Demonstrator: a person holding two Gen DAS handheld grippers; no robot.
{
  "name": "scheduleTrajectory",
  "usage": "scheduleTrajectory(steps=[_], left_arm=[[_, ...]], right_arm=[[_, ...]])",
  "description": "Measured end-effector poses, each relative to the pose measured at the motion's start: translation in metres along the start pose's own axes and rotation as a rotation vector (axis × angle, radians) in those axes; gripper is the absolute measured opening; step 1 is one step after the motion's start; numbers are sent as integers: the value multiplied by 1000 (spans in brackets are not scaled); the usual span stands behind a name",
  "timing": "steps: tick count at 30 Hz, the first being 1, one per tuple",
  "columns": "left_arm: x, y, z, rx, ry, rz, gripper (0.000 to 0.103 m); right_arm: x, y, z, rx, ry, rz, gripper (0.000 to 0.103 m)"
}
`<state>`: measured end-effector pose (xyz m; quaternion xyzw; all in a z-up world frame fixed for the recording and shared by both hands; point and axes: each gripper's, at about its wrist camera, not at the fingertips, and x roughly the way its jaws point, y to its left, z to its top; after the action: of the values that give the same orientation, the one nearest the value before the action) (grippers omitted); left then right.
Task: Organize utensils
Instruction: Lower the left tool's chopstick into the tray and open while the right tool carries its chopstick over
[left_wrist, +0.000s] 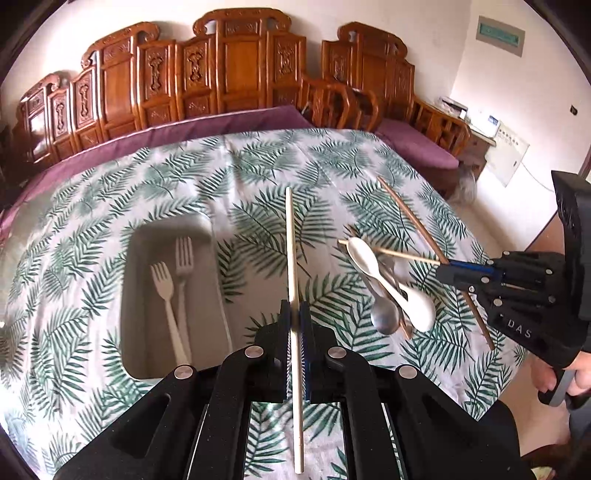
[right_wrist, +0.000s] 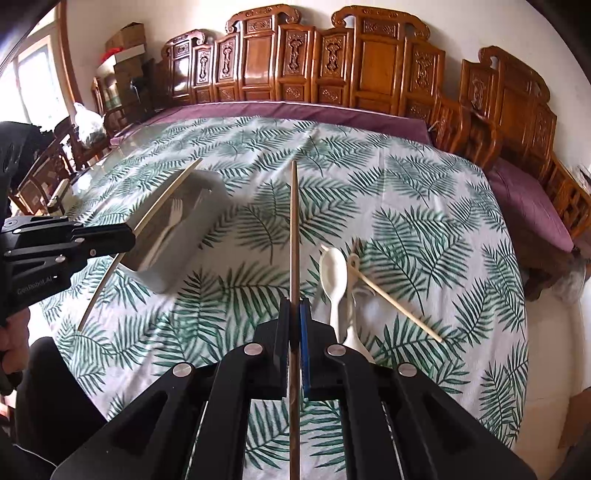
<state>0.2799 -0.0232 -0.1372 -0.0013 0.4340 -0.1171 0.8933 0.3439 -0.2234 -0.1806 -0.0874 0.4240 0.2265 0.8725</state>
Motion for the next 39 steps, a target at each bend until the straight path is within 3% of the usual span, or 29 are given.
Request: scheduleTrajectory(steps=[7, 19, 30, 34, 39], left_arm=[[2, 37, 11, -42, -20, 7, 4], [39, 115, 26, -98, -11, 23, 4], [75, 144, 32, -90, 16, -2, 4], [78, 150, 30, -113, 50, -10, 4], [74, 148, 30, -111, 32, -1, 4]], right_arm=[[10, 26, 23, -48, -25, 22, 6], [71, 66, 75, -108, -48, 113, 6], [131, 73, 118, -112, -38, 164, 6], [135, 71, 126, -83, -10, 180, 6], [124, 78, 127, -105, -34, 189, 6]])
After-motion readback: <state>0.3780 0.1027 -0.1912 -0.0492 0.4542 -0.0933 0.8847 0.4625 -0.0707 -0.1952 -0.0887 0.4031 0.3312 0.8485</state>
